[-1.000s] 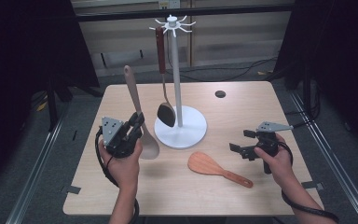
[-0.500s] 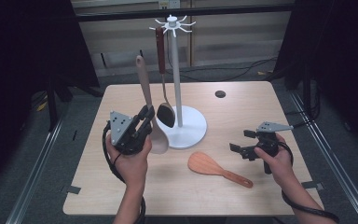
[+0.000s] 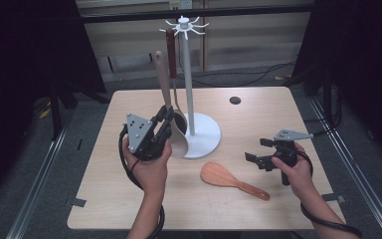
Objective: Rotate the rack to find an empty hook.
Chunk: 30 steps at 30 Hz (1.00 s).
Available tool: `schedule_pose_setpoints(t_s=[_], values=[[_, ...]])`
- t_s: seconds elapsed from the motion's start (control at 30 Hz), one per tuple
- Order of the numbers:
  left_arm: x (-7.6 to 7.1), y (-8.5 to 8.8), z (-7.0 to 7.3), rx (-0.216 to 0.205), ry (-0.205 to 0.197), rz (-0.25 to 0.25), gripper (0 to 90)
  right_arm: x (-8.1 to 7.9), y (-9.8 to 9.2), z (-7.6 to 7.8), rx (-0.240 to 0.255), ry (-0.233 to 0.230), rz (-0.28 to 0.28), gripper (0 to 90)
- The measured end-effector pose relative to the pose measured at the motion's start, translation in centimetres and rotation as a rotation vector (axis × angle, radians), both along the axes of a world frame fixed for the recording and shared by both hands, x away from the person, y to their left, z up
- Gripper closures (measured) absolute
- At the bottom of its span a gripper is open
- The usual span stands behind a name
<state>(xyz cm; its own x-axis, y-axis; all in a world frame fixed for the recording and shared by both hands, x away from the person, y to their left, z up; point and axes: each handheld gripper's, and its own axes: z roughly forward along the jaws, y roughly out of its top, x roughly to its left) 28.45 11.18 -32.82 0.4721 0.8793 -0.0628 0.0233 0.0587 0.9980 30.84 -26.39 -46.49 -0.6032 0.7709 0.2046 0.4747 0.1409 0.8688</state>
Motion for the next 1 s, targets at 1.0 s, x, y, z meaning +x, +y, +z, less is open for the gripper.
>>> schedule_pose_setpoints(t_s=[1.0], values=[[3.0, -4.5, 0.5, 0.042, -0.007, -0.026, 78.6, 0.0, -0.2, 0.5, 0.024, -0.006, 0.002, 6.7]])
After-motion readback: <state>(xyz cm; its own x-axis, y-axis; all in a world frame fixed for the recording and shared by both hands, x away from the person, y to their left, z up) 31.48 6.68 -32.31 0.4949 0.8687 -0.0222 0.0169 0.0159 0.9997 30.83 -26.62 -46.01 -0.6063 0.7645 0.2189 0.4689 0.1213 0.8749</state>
